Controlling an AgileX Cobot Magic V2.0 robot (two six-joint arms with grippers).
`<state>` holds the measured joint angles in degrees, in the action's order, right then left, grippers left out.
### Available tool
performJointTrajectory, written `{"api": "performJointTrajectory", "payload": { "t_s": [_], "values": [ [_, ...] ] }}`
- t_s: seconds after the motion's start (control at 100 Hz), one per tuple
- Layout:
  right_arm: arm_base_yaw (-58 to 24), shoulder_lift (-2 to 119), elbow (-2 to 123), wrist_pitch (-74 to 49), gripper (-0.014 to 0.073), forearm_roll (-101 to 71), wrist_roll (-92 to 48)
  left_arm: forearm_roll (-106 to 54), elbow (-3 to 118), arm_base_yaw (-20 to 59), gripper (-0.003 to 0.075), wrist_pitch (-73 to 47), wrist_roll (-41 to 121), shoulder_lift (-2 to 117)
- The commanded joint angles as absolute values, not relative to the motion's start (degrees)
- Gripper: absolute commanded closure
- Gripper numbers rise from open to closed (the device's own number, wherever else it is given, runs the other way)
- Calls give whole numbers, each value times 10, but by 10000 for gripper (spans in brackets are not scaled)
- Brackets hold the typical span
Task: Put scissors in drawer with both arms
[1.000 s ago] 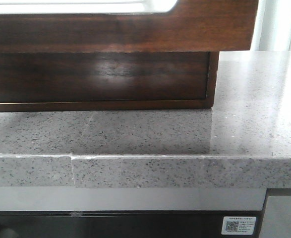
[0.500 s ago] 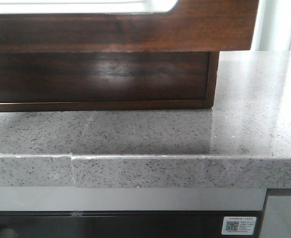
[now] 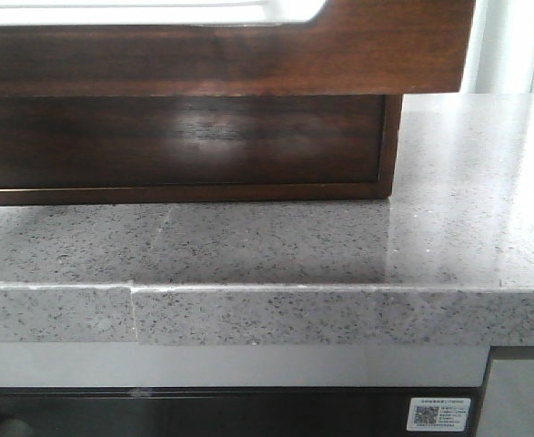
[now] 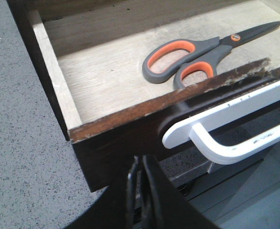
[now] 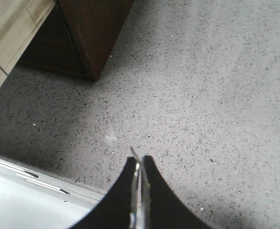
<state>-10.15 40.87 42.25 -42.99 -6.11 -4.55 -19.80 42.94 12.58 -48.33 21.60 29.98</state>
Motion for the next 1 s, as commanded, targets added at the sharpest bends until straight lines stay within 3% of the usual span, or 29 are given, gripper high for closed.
{"api": "performJointTrajectory", "payload": {
  "t_s": [0.0, 0.32, 0.44, 0.69, 0.86, 0.99],
  "values": [
    [-98, 407, 436, -397, 662, -63, -46, -216, 439, 129, 741, -435, 214, 294],
    [-98, 407, 436, -397, 662, -63, -46, -139, 315, 65, 741, -388, 214, 106],
    [-98, 407, 436, -397, 662, -63, -46, -137, 235, 50, 741, -309, 203, 70],
    [-98, 407, 436, -397, 662, -63, -46, -25, 76, 48, 741, -121, 28, -10],
    [-98, 407, 436, -397, 662, -63, -46, -26, -22, 48, 741, 54, 25, -21],
    [-98, 408, 436, -397, 662, -63, -46, -31, -19, 48, 741, 31, 25, -21]
  ]
}}
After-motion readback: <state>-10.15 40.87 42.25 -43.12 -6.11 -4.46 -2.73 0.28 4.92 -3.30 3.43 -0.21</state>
